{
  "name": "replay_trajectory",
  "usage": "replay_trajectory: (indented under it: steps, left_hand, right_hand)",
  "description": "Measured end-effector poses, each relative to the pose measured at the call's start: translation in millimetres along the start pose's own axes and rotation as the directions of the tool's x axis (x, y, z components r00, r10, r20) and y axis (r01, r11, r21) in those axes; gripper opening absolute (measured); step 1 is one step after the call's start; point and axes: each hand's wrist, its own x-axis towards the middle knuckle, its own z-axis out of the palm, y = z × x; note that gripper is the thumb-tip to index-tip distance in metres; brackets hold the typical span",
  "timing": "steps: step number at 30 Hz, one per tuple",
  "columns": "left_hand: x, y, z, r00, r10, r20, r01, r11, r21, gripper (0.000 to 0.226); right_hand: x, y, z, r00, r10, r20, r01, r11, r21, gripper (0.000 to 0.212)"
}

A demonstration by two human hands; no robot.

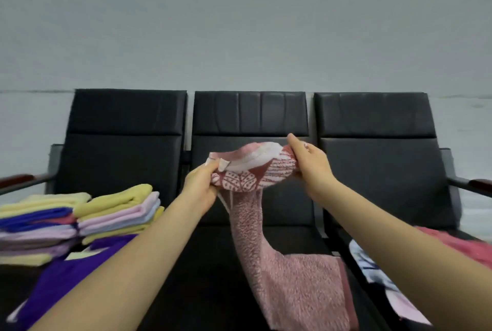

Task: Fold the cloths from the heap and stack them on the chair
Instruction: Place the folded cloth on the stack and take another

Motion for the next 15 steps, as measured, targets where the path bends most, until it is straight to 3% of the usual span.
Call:
replay_trajectory:
  steps: [2, 4, 7, 9, 11, 13, 15]
  left_hand:
    - [-13.7, -4.0, -37.0, 0.997, 0.055, -0.054, -0.047, 0.990, 0.131, 0.015]
    - [-34.9, -16.8, -71.0, 0.997, 0.047, -0.064, -0.033, 0.979, 0.201, 0.014]
    - [-61.0, -44.2, -119.8, 0.980, -0.064, -0.189, 0.121, 0.943, 0.308, 0.009]
    - [-74.1, -59.5, -145.1, 0.959, -0.179, -0.221, 0.257, 0.879, 0.402, 0.015]
    - [-83.4, -69.6, -159.9, 0.930, -0.300, -0.212, 0.367, 0.775, 0.514, 0.022]
    - [-83.9, -75.0, -170.8, 0.905, -0.360, -0.227, 0.405, 0.567, 0.717, 0.029]
    - [-80.9, -75.9, -174.4, 0.906, -0.367, -0.209, 0.355, 0.392, 0.849, 0.042]
  right_hand:
    - [-11.3, 28.5, 13.1, 0.995, -0.093, -0.020, 0.083, 0.951, -0.297, 0.048]
    - [-30.3, 60.7, 12.7, 0.992, -0.110, 0.055, 0.122, 0.856, -0.503, 0.042]
    - [-65.4, 116.5, -2.1, 0.957, 0.110, 0.269, 0.077, 0.797, -0.599, 0.038]
    - [-84.5, 147.6, -19.0, 0.849, 0.313, 0.426, 0.017, 0.790, -0.613, 0.038]
    - [-97.2, 166.2, -32.2, 0.670, 0.488, 0.559, 0.024, 0.739, -0.673, 0.034]
    - [-100.6, 166.1, -36.0, 0.534, 0.597, 0.599, 0.019, 0.699, -0.715, 0.032]
    - [-99.3, 159.9, -32.6, 0.559, 0.586, 0.586, -0.051, 0.730, -0.681, 0.031]
